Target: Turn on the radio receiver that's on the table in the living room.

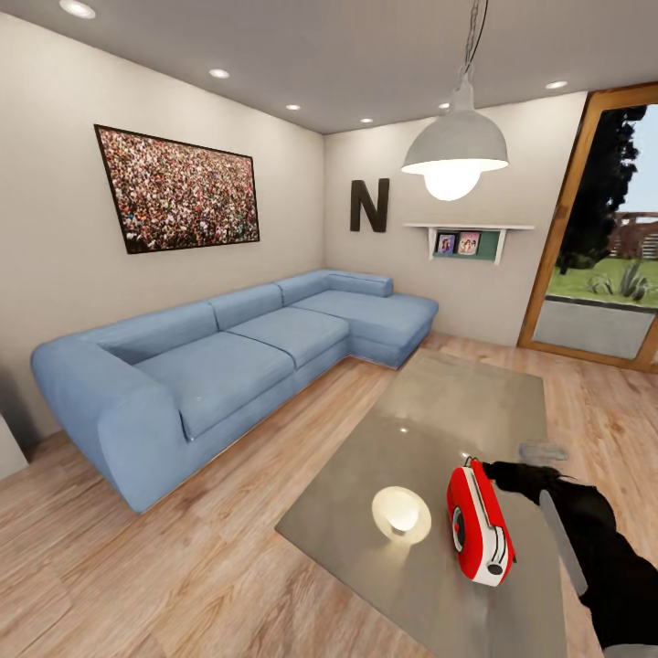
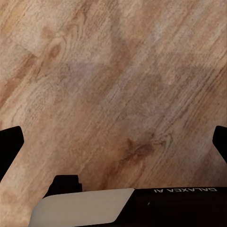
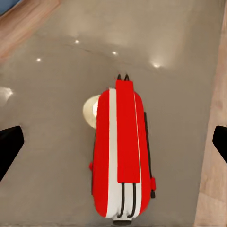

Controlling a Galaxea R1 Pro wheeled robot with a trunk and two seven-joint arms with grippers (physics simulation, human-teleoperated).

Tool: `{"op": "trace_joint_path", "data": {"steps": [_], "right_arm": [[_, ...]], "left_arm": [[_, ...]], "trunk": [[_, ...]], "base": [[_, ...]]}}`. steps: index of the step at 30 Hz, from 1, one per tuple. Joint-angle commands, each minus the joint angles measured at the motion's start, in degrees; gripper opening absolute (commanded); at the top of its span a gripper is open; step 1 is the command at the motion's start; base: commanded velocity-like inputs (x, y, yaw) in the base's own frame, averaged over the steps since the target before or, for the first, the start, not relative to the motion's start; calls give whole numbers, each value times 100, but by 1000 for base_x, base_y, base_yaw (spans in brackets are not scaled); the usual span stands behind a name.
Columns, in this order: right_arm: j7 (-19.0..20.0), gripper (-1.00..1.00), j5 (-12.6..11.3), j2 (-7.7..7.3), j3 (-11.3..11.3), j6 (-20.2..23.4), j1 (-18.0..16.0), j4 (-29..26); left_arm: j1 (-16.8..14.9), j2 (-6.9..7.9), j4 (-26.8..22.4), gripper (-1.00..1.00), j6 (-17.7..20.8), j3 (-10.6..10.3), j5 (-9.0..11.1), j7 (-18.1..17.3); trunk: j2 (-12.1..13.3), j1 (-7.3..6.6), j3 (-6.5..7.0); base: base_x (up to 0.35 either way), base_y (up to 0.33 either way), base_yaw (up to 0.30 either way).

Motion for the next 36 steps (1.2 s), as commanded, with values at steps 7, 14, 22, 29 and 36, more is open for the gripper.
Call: {"op": "trace_joint_path", "data": {"steps": [7, 14, 22, 29, 36], "right_arm": [[-9, 100, 54, 6, 161, 226, -1270, 2059], [-7, 100, 278, -74, 175, 225, -1966, 3252], [272, 100, 290, -444, 175, 229, -2024, 3325], [673, 100, 567, -488, 236, 232, -2026, 3344], [704, 100, 627, -469, 562, 228, -2026, 3366]], "left_arm": [[0, 0, -1, 100, -7, 0, -6, 1], [0, 2, -1, 100, -16, 0, -7, 0], [0, 14, -1, 100, -59, 6, -7, 0], [0, 67, -1, 100, -106, 9, -7, 0], [0, 70, -1, 100, -121, 9, -6, 0]], "trunk": [[0, 0, 0], [0, 0, 0], [0, 0, 0], [0, 0, 0], [0, 0, 0]], "base": [[0, 0, 0], [0, 0, 0], [0, 0, 0], [0, 0, 0], [0, 0, 0]]}}
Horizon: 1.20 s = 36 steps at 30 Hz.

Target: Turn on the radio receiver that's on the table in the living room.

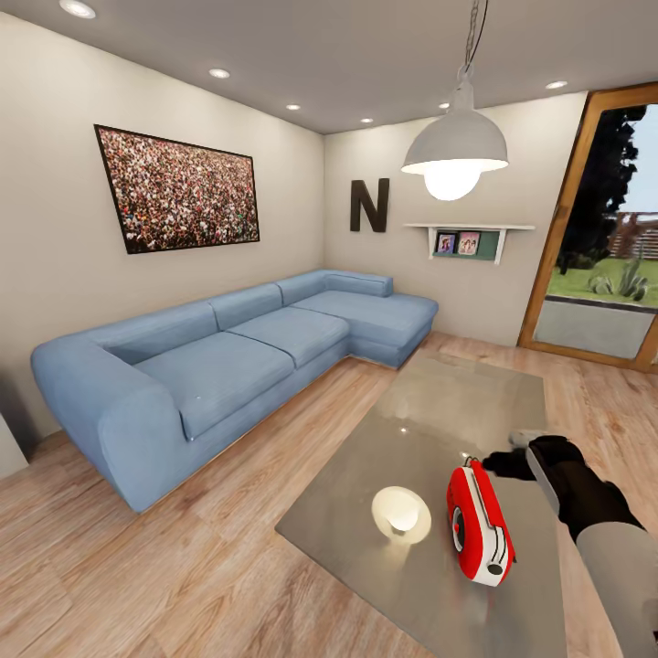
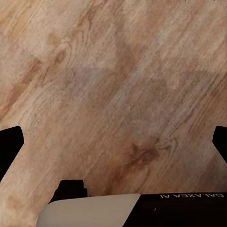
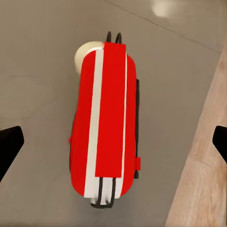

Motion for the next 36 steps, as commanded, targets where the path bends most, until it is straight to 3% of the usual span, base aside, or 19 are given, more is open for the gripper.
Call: {"op": "trace_joint_path", "data": {"steps": [1, 10, 15, 19, 36], "right_arm": [[2, 100, -1, 6, 69, 1, 0, 7], [35, 100, -19, 23, 113, -3, 0, 14], [458, 100, -9, 19, 82, -11, 0, 14], [564, 100, -21, 21, 88, -12, 0, 25], [593, 100, -47, 27, 81, -16, 1, 58]], "left_arm": [[0, 0, 0, 100, -1, 0, -1, 0], [0, 8, 0, 100, -2, 0, 0, 0], [0, 9, 0, 100, 1, 0, 7, 2], [0, 9, 0, 100, -1, 0, 7, 0], [0, 9, 0, 100, -1, 0, 8, 9]], "trunk": [[0, 0, 0], [0, 0, 0], [0, 0, 0], [0, 0, 0], [0, 0, 0]], "base": [[0, 0, 0], [198, -101, 0], [168, -75, 0], [30, -13, 0], [-14, -60, 0]]}}
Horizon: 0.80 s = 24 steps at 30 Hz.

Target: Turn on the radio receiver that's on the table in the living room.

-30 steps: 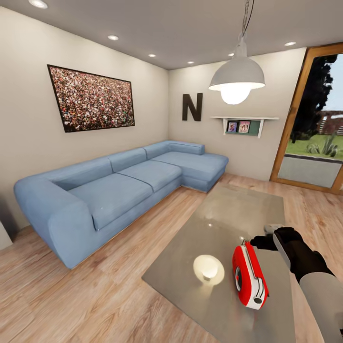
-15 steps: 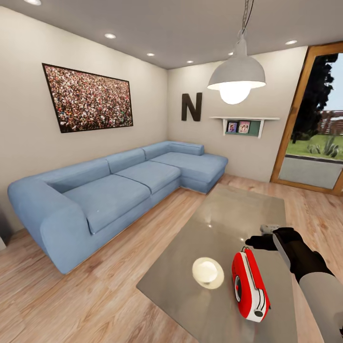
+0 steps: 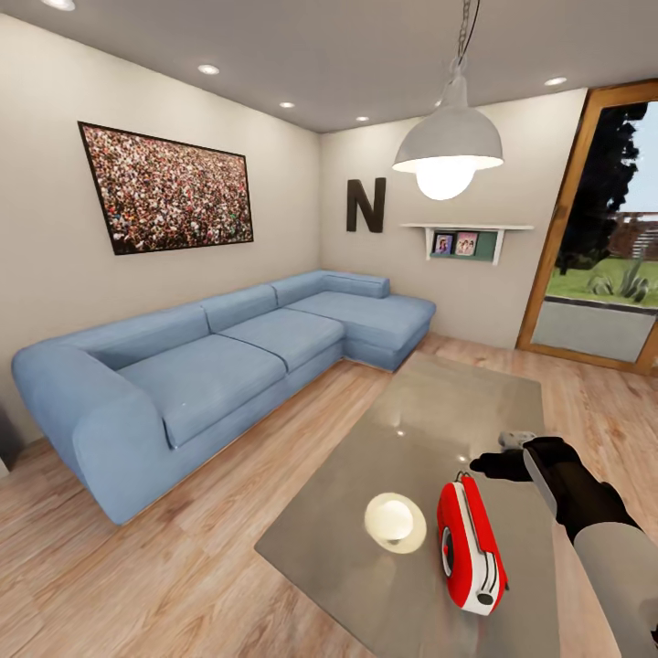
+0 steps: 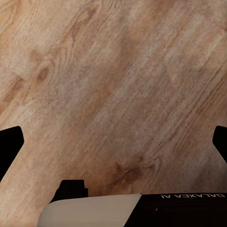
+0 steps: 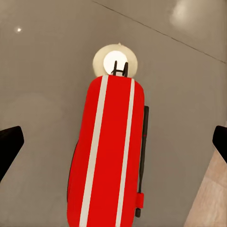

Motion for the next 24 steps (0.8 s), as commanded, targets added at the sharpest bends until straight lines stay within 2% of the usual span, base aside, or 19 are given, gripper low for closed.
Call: {"op": "trace_joint_path", "data": {"steps": [1, 24], "right_arm": [[0, 100, -2, 0, 0, -1, 0, 0], [-23, 100, -6, 88, 11, 13, 0, 283]], "left_arm": [[0, 0, 0, 100, 2, 0, 0, 0], [0, 0, 0, 100, 2, 0, 0, 0]], "trunk": [[0, 0, 0], [0, 0, 0]], "base": [[-1, -4, 0], [0, 0, 0]]}}
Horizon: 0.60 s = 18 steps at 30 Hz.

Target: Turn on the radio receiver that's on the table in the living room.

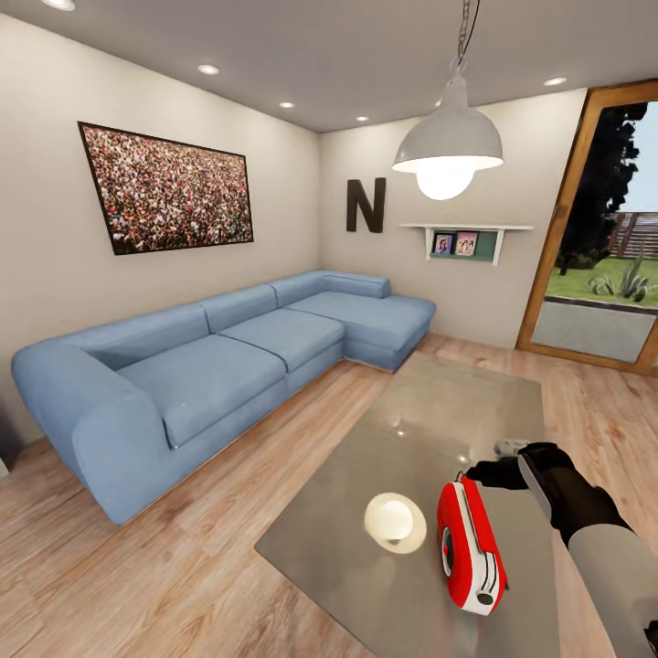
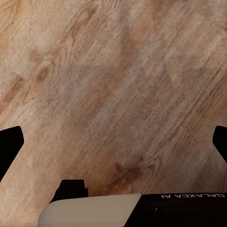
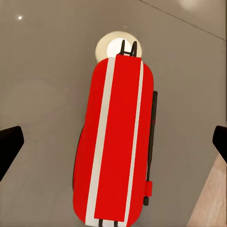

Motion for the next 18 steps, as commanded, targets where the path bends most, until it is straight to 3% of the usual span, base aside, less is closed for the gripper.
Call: {"op": "trace_joint_path", "data": {"steps": [1, 9, 18], "right_arm": [[-8, 100, 1, 0, -1, 0, 2, 2], [-48, 100, 35, -8, -7, 0, 5, 43], [26, 100, 14, -3, 15, -20, 6, 545]], "left_arm": [[0, 0, 0, 100, -1, 0, 0, 0], [0, -4, 0, 100, 3, 0, 0, 0], [0, -7, 0, 100, 2, -13, 19, -10]], "trunk": [[0, 0, 0], [0, 0, 0], [0, 0, 0]], "base": [[0, 0, 0], [0, 0, 0], [0, 0, 0]]}}
